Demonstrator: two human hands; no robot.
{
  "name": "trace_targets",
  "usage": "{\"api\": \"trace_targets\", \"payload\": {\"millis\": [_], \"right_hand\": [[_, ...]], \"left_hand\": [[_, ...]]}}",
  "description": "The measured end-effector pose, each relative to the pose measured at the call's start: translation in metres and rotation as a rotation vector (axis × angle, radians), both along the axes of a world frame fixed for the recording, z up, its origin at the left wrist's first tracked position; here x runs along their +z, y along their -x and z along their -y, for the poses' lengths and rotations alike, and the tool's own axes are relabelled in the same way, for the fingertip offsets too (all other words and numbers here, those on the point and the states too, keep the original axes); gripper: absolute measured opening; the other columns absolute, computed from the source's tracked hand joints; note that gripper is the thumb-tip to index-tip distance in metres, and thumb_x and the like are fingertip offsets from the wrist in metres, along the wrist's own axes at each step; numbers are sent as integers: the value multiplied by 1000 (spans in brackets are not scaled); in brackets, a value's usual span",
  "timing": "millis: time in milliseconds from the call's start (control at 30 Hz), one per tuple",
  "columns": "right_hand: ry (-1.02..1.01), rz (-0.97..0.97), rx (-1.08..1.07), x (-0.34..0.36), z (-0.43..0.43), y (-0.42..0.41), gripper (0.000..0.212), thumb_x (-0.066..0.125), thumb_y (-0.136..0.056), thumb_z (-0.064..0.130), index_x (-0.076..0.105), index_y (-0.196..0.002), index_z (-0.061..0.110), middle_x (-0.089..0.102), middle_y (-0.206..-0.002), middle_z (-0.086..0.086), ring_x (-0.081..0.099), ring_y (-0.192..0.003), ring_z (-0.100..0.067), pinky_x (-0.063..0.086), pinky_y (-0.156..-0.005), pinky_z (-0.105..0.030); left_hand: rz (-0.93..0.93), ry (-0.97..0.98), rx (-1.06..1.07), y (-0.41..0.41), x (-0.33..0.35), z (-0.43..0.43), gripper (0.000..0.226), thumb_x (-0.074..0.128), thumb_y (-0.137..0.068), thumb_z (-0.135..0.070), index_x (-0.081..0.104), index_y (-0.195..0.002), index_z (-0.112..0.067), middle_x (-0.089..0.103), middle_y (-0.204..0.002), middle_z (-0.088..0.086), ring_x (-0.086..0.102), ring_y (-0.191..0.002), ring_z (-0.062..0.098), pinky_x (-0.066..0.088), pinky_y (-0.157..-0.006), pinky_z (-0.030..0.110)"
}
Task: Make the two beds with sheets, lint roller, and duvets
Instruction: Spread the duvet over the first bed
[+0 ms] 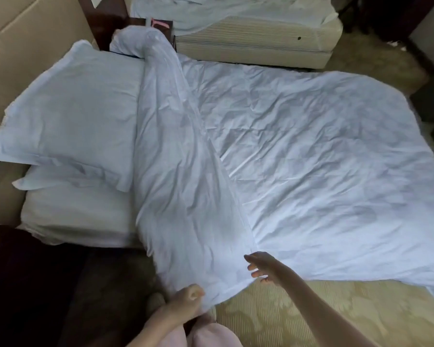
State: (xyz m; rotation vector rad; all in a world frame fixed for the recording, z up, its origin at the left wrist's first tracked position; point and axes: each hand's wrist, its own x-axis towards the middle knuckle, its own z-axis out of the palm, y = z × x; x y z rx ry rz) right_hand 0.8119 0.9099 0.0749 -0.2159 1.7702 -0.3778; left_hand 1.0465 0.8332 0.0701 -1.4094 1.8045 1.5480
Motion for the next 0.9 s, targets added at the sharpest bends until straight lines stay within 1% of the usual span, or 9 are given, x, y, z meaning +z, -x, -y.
{"api": "trace_targets", "payload": {"millis": [200,333,433,500,533,600,700,800,900], "right_hand": [[-4,-46,36,-14,22,-3,23,43,-97,31,53,-111,16,54,-103,-4,52,-88,-18,38,-77,-30],[7,-63,54,-35,53,-4,20,45,-95,29,56,-106,17,54,-96,-2,51,-85,-16,37,-69,-26],[57,-156,56,-59,86,5,11,49,-94,23,53,-83,23,49,-78,5,46,-68,-8,32,-56,-17],[104,-254,62,-79,113,15,13,52,-93,21,53,-81,23,50,-80,6,49,-72,-6,36,-61,-17],[137,-296,56,-86,126,20,8,53,-94,23,59,-96,18,55,-93,2,56,-87,-11,41,-74,-21],[153,-398,28,-104,155,32,36,57,-93,25,53,-126,10,56,-122,-7,52,-118,-21,36,-95,-27],[214,-509,1,-133,200,57,60,65,-87,28,41,-138,6,44,-141,-13,41,-131,-26,29,-107,-31],[219,-544,-86,-174,240,80,87,71,-72,54,40,-138,8,48,-137,-12,44,-127,-30,36,-106,-39],[189,-530,-132,-206,268,78,86,71,-69,62,43,-132,10,58,-125,-10,54,-116,-30,44,-97,-42]], "left_hand": [[118,78,191,-31,-45,66,22,48,-90,-3,66,-101,-8,67,-109,12,61,-92,24,47,-84,27],[149,116,323,-38,-67,118,17,48,-91,-6,63,-93,-14,65,-101,11,61,-101,30,46,-87,33],[120,135,461,-33,-91,161,26,46,-95,-14,58,-117,-11,62,-115,13,56,-110,31,45,-94,40],[87,131,529,-28,-113,190,36,43,-96,-18,50,-131,-11,57,-127,11,52,-117,30,42,-100,42],[69,129,554,-26,-126,203,39,41,-96,-18,47,-134,-11,54,-131,10,51,-118,29,41,-102,42],[43,121,627,-18,-144,226,42,37,-96,-17,42,-136,-12,51,-133,13,50,-119,30,40,-103,44],[-5,109,743,-3,-163,252,46,35,-101,-22,30,-146,-16,42,-142,10,42,-126,28,34,-106,41],[-6,110,825,7,-197,270,52,32,-102,-34,17,-150,-25,31,-149,7,33,-134,30,28,-110,42],[143,179,734,15,-233,277,51,24,-100,-43,26,-147,-23,30,-149,14,32,-132,35,28,-110,44]]}}
